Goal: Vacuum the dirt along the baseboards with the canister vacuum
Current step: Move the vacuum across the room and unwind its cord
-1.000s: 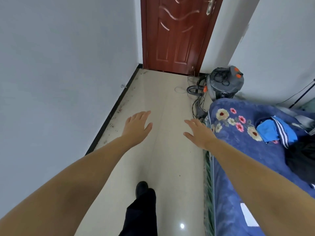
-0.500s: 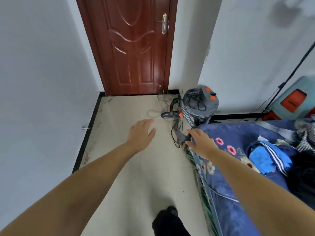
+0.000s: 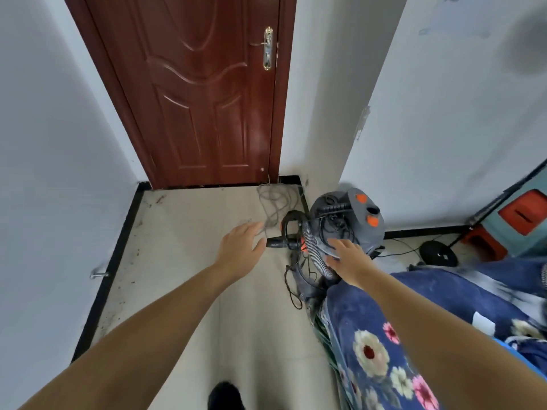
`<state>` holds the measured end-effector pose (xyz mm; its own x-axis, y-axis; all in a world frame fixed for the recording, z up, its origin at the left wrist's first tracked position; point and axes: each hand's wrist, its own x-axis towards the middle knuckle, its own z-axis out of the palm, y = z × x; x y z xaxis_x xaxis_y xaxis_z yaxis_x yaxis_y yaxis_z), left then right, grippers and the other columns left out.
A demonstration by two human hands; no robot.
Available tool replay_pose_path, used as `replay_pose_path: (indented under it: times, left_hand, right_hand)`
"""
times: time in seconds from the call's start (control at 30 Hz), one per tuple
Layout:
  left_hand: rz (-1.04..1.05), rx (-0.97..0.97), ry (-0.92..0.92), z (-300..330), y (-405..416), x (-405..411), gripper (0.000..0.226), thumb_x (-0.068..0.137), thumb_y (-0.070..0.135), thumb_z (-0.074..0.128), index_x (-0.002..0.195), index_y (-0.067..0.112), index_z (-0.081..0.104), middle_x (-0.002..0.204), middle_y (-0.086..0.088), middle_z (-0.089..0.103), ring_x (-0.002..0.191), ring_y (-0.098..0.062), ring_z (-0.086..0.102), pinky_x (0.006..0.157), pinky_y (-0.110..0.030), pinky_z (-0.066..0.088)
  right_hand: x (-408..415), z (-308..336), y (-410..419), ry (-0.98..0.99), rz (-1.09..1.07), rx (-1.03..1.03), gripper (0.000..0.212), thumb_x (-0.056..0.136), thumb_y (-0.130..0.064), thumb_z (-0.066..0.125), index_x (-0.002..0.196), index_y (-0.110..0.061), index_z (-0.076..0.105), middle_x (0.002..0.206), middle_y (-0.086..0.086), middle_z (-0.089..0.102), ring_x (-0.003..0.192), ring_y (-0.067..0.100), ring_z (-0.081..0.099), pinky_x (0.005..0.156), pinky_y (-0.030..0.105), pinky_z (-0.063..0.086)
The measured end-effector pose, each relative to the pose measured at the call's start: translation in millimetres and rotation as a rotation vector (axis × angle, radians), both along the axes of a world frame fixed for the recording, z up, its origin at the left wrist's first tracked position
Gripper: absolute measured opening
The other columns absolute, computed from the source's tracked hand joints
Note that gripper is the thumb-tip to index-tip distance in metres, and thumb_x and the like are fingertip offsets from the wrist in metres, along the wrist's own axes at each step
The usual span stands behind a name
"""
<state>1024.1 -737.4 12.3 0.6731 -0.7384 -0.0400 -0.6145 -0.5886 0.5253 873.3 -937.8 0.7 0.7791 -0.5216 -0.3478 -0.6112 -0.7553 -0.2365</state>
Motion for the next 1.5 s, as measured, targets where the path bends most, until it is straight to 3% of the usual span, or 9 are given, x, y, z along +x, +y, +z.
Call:
replay_pose_path:
  times: [0.27,0.53,0.7,0.87,1.0,1.13,1.3,1.4,1.5]
  left_hand:
    - [-0.145,0.069,0.036,-25,-116,141,0.047,0.1,0.03,0.039,0.145,0.019,0.035,0.149,0.0,0.038,0.137,-0.02,0.033,0.113,-0.033,0.024]
    - [-0.38,0.139,0.115,-40,-246,231,0.047,0.1,0.03,0.038,0.145,0.016,0.035,0.147,-0.004,0.04,0.136,-0.021,0.034,0.112,-0.035,0.028]
    - [-0.498,0.189,0.211,-77,-330,251,0.046,0.101,0.031,0.037,0.145,0.019,0.033,0.149,-0.001,0.036,0.137,-0.018,0.033,0.11,-0.032,0.029]
    - [-0.47,0.215,0.319,-134,-415,263,0.044,0.101,0.026,0.036,0.144,0.016,0.035,0.148,-0.004,0.039,0.137,-0.019,0.034,0.105,-0.03,0.032]
    - [-0.517,0.301,0.381,-187,-460,264,0.047,0.101,0.027,0.037,0.145,0.013,0.032,0.149,-0.006,0.036,0.137,-0.021,0.034,0.107,-0.031,0.031]
    - [-0.529,0.363,0.405,-241,-496,260,0.056,0.099,0.03,0.041,0.148,0.007,0.024,0.152,-0.011,0.029,0.138,-0.024,0.033,0.108,-0.032,0.031]
    - [-0.484,0.376,0.56,-295,-534,249,0.083,0.089,0.045,0.057,0.151,0.012,0.012,0.155,-0.012,0.018,0.143,-0.025,0.021,0.116,-0.038,0.024]
    - [-0.493,0.424,0.569,-311,-534,241,0.104,0.082,0.05,0.064,0.151,0.018,-0.007,0.156,-0.014,0.005,0.143,-0.029,0.018,0.117,-0.039,0.022]
    - [-0.496,0.443,0.549,-316,-534,241,0.107,0.082,0.05,0.064,0.15,0.02,-0.013,0.156,-0.017,0.003,0.142,-0.032,0.02,0.116,-0.04,0.023]
  right_hand:
    - [132,-26,-82,-0.028,-0.175,0.041,0.054,0.099,-0.04,0.038,0.149,-0.024,0.024,0.152,0.004,0.03,0.139,0.029,0.027,0.106,0.044,0.033]
    - [175,-53,-142,-0.066,-0.538,0.211,0.052,0.1,-0.034,0.041,0.147,-0.015,0.03,0.149,0.01,0.035,0.135,0.03,0.034,0.107,0.038,0.031]
    - [194,-89,-199,-0.206,-0.897,0.363,0.043,0.101,-0.03,0.041,0.137,-0.008,0.044,0.134,0.01,0.054,0.122,0.027,0.05,0.092,0.028,0.037]
    - [215,-147,-257,-0.261,-1.093,0.403,0.028,0.1,-0.026,0.041,0.116,-0.009,0.057,0.11,0.01,0.061,0.106,0.027,0.055,0.079,0.027,0.035]
    - [231,-195,-276,-0.227,-1.266,0.327,0.039,0.099,-0.029,0.043,0.128,-0.004,0.053,0.126,0.014,0.055,0.121,0.033,0.046,0.098,0.041,0.039]
    - [248,-234,-281,-0.168,-1.492,0.241,0.047,0.101,-0.035,0.035,0.123,0.0,0.056,0.129,0.017,0.052,0.124,0.033,0.04,0.098,0.042,0.035]
    - [264,-260,-303,-0.272,-1.671,0.199,0.051,0.101,-0.04,0.033,0.123,0.002,0.053,0.131,0.014,0.052,0.128,0.031,0.039,0.105,0.044,0.027]
    - [268,-271,-303,-0.328,-1.745,0.185,0.049,0.103,-0.037,0.028,0.115,0.001,0.055,0.123,0.017,0.058,0.123,0.033,0.046,0.107,0.043,0.029]
    - [269,-274,-301,-0.335,-1.756,0.179,0.049,0.104,-0.036,0.025,0.111,0.002,0.055,0.118,0.019,0.06,0.12,0.036,0.048,0.106,0.043,0.03]
